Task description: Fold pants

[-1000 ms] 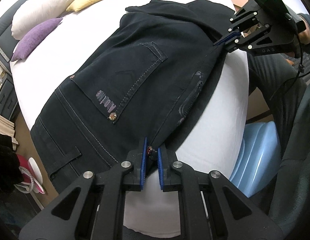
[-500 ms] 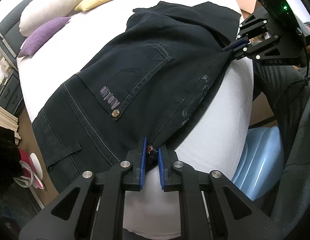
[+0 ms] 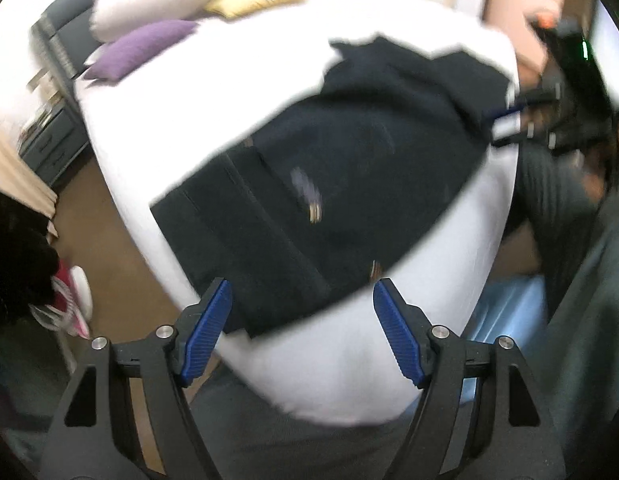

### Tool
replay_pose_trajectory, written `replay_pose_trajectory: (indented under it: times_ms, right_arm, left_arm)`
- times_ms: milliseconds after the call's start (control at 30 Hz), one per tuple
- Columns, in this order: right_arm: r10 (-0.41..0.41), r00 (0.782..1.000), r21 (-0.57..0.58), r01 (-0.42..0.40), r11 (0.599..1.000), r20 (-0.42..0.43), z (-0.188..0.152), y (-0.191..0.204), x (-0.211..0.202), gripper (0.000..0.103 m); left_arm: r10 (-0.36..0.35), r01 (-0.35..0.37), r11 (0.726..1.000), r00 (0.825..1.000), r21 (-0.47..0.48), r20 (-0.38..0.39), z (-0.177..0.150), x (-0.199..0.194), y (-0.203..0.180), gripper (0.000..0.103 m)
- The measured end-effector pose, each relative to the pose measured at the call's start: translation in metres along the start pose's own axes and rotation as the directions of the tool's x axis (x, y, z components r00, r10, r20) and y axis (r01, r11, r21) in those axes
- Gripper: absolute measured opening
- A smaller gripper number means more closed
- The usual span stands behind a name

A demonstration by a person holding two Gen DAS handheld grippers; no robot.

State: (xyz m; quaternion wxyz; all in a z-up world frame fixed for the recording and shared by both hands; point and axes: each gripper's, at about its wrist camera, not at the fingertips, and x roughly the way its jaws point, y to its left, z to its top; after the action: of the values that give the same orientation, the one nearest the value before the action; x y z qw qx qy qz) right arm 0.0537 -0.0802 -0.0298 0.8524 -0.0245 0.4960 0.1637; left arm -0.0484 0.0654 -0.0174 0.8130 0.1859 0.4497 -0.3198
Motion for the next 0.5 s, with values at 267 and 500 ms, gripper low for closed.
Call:
replay_pose_trajectory:
  times_ms: [267, 500]
  right_arm:
    - [0.127, 0.991, 0.232, -0.113, 0.966, -0.047, 0.002, -0.038, 0.048, 0.047]
    - [0.091, 0.996, 0.270, -0.083, 0.959, -0.017, -0.023, -0.066, 0.018, 0.036]
  left_arm:
    - [-0.173, 0.185, 0.978, 0.978, -0.097, 0.117, 0.072, 0.044, -0.034, 0.072]
    - [-0.189, 0.174, 0.970, 0.979, -0.169, -0.076, 0.063, 0.120, -0.044, 0.071]
